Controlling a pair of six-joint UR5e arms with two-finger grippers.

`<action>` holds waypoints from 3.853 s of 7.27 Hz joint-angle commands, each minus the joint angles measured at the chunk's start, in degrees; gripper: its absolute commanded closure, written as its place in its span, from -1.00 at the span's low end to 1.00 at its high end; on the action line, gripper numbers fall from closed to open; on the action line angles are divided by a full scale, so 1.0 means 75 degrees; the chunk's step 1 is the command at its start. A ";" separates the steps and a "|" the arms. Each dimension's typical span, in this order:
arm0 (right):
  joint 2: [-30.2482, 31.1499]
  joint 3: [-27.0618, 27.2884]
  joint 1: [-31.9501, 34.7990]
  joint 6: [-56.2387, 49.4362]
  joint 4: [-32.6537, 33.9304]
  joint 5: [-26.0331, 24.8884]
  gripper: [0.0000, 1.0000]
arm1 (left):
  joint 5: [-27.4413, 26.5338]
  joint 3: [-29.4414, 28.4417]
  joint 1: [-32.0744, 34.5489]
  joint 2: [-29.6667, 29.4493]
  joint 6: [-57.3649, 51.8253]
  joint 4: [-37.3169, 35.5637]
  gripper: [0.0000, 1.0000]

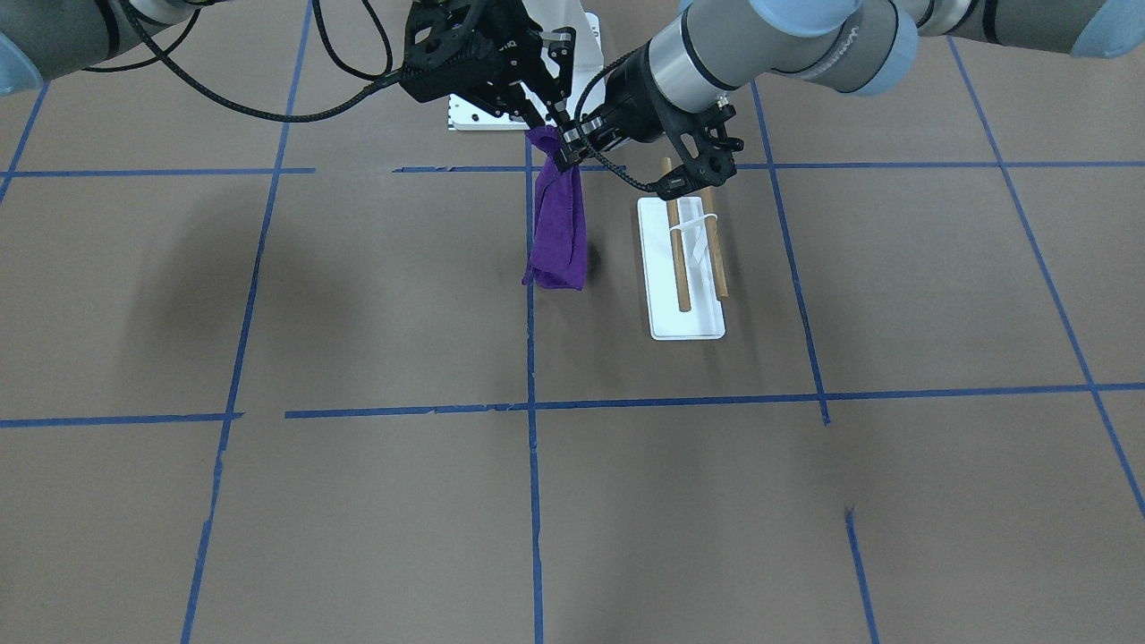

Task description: Hang towel on rack

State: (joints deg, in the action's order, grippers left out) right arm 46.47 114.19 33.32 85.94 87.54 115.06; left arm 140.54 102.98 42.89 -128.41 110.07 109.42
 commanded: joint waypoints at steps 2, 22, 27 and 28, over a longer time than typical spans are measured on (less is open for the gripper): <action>0.0970 0.1245 0.0045 -0.0068 0.0000 -0.0130 -1.00 | -0.0047 0.0247 0.0035 0.0476 -0.0120 0.0000 1.00; 0.5481 0.1967 0.1753 -0.2599 0.0058 -0.0084 -1.00 | -0.1781 0.0683 0.1159 0.4646 -0.6248 0.0011 -1.00; 0.6953 -0.0206 0.5707 -0.9616 0.0070 0.2172 -1.00 | -0.1653 -0.0370 0.4062 0.5355 -1.2995 -0.0047 -1.00; 0.6929 -0.0724 0.6471 -1.0501 0.0082 0.2422 -1.00 | -0.1653 -0.0615 0.4705 0.5367 -1.3673 -0.0140 -1.00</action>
State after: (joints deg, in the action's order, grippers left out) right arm 98.45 114.29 73.83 17.74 88.06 129.05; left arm 128.11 100.45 72.67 -88.28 13.81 108.96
